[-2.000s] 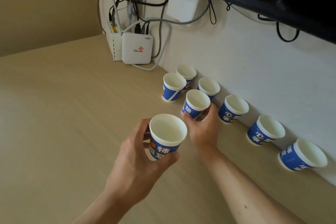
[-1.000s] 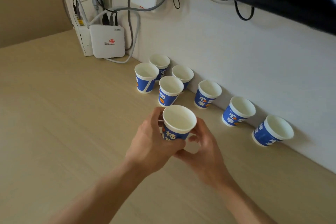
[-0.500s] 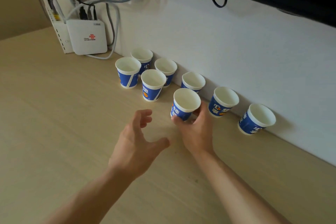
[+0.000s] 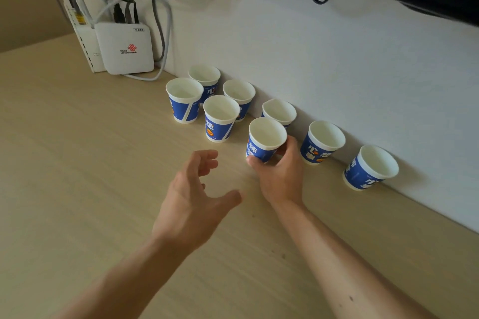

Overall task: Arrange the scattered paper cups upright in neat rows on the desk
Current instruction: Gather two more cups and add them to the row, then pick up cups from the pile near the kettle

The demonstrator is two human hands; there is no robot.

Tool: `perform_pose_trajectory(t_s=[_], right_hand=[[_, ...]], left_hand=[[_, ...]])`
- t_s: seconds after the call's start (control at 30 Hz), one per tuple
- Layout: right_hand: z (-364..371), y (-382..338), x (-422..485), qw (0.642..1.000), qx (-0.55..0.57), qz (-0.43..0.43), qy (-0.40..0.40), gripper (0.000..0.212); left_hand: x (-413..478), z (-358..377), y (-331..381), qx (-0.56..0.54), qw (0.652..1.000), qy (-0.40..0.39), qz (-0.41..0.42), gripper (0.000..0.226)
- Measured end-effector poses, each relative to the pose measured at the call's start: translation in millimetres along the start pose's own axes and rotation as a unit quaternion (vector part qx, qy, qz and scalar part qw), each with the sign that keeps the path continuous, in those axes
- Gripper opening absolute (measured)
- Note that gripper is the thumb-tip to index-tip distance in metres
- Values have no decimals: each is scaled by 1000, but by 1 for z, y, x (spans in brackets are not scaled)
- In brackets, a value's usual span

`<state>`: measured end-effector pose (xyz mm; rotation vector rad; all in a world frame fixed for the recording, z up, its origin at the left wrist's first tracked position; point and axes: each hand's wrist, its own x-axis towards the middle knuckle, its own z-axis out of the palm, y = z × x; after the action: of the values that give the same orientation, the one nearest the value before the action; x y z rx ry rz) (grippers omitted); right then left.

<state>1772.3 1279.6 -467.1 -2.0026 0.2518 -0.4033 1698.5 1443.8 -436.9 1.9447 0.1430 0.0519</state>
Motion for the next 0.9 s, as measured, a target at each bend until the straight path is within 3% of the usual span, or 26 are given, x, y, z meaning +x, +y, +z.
perform_pose_trajectory(t_s=[0.43,0.63,0.9], right_hand=[[-43,1,-56,999,-16,45,-2,72],[-118,-29,-110,995,-14,94,0,64],[-253,-78,-181,991,23,128,-25,51]], left_hand=[[-41,-4,22,6,1000,-25,-18,69],[-111,-5,78,-4,997,-47,-57,54],[-226,25,180,5,995,-75,-63,53]])
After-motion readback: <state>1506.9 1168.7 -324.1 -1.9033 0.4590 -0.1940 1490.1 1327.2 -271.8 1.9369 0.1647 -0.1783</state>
